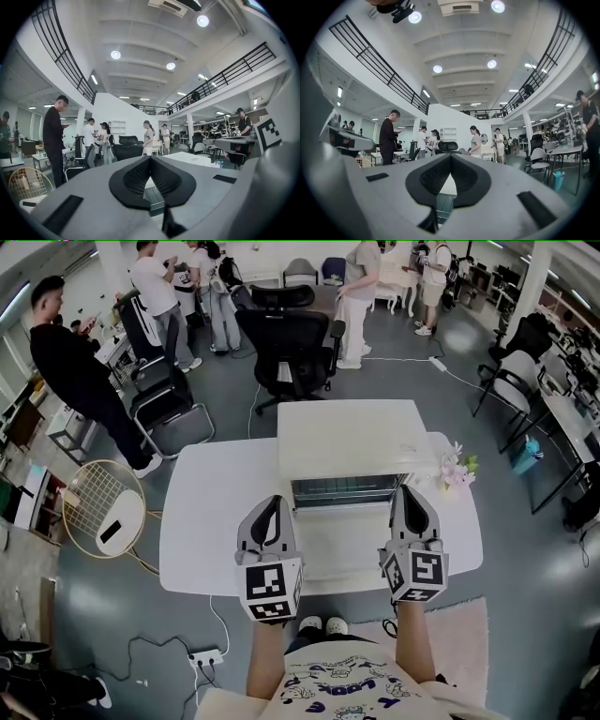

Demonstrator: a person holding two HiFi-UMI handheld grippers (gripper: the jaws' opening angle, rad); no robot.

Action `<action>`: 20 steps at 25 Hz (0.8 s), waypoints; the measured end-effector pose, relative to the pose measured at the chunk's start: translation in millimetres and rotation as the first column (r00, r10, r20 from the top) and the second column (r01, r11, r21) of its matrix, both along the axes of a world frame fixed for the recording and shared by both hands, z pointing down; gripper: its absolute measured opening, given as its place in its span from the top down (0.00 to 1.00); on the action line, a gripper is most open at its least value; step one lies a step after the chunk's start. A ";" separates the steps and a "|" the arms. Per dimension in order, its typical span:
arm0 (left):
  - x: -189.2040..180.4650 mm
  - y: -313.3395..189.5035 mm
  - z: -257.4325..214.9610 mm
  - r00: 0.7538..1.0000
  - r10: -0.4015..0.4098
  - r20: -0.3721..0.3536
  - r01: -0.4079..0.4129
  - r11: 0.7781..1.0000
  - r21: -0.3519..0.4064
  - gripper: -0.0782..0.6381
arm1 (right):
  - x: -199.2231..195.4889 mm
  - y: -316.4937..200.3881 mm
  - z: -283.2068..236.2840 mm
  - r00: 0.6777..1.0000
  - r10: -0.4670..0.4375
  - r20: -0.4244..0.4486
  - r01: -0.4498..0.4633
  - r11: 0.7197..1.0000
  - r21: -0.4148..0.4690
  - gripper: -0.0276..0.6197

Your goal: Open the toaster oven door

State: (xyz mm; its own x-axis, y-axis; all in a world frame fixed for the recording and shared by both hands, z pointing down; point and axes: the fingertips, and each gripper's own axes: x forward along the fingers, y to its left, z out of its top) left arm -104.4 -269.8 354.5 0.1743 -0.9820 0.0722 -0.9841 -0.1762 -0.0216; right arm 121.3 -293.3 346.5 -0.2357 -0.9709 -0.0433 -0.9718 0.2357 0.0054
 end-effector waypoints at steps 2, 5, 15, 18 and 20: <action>0.0 -0.6 -0.5 1.000 0.002 -0.001 -0.002 1.000 0.001 0.88 | -0.5 -0.5 -0.7 1.000 0.000 0.007 0.000 1.000 -0.002 0.96; 1.3 0.1 -0.2 1.000 0.007 -0.003 -0.007 1.000 0.000 0.88 | 0.4 0.3 0.2 1.000 0.000 0.020 0.000 1.000 -0.007 0.96; 3.3 0.3 -0.3 1.000 0.014 -0.002 -0.014 1.000 -0.004 0.88 | 0.2 2.2 3.7 1.000 0.000 0.018 0.001 1.000 -0.024 0.96; 5.1 0.1 1.1 1.000 0.018 -0.001 -0.018 1.000 -0.005 0.88 | 0.9 2.5 5.3 1.000 0.000 0.012 0.000 1.000 -0.025 0.96; 5.5 -1.1 1.6 1.000 0.020 0.000 -0.020 1.000 -0.005 0.88 | 0.7 1.2 5.2 1.000 0.000 0.008 0.000 1.000 -0.023 0.96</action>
State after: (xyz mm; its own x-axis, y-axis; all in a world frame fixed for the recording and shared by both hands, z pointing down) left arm -98.9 -270.9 356.1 0.1938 -0.9780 0.0771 -0.9804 -0.1959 -0.0207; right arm 121.9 -292.1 351.7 -0.2356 -0.9716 -0.0232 -0.9718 0.2359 -0.0079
